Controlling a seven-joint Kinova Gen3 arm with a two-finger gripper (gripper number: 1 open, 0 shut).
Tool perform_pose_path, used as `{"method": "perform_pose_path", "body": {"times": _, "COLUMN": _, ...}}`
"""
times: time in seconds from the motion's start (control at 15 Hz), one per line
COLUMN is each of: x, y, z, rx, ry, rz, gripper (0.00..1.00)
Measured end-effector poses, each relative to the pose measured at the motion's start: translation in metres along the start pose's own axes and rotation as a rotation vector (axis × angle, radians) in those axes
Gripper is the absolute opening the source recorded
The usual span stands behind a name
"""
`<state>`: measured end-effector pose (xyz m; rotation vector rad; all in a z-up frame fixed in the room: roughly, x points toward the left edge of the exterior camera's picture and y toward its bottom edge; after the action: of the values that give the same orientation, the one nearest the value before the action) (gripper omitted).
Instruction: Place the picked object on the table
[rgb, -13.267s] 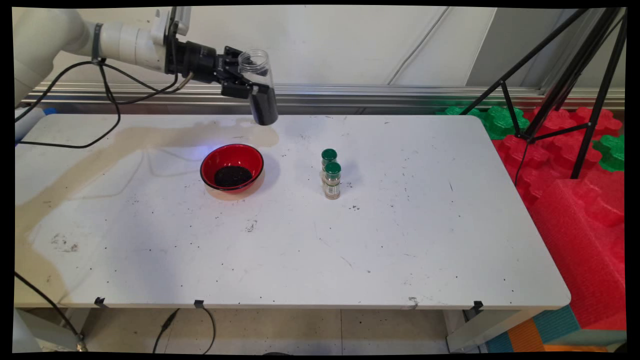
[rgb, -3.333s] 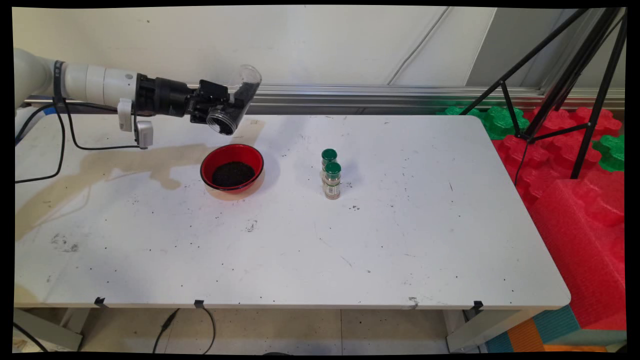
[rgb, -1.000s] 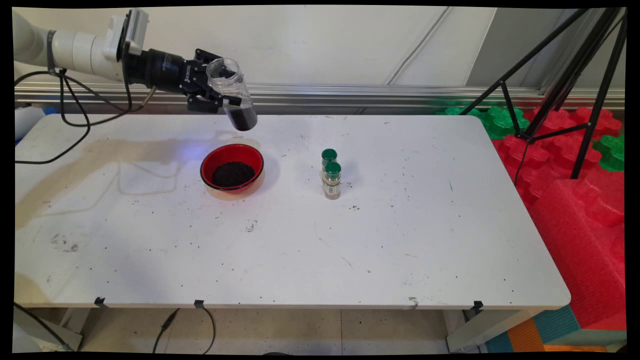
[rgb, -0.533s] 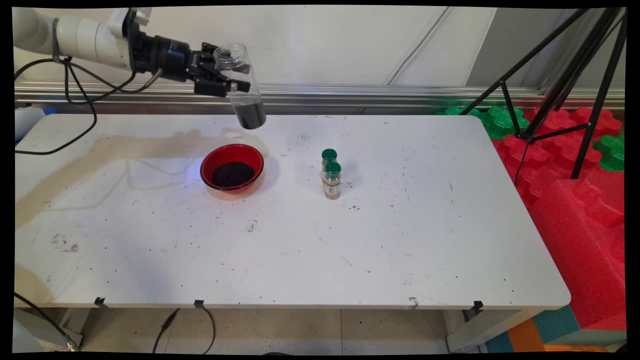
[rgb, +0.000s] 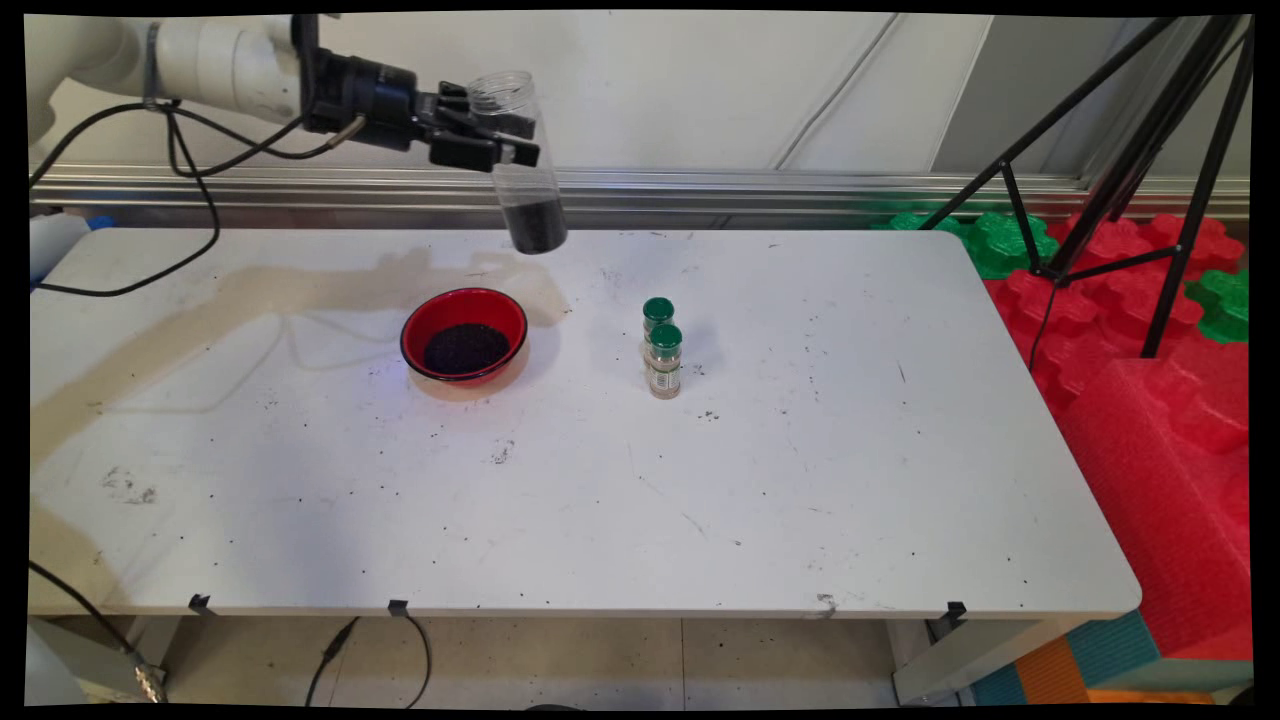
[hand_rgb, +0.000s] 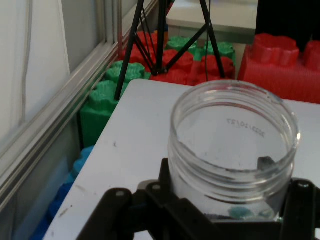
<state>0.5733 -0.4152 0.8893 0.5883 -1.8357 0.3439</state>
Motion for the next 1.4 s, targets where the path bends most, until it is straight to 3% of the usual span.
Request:
{"method": "perform_pose_path", "body": {"times": 0.8, "x": -0.001, "y": -0.015, "z": 0.083, "rx": 0.026, "ry": -0.025, "rz": -0.112, "gripper": 0.00}}
{"method": "perform_pose_path", "body": {"times": 1.4, "x": -0.023, "y": -0.026, "z": 0.138, "rx": 0.046, "ry": -0.072, "rz": -0.103, "gripper": 0.00}}
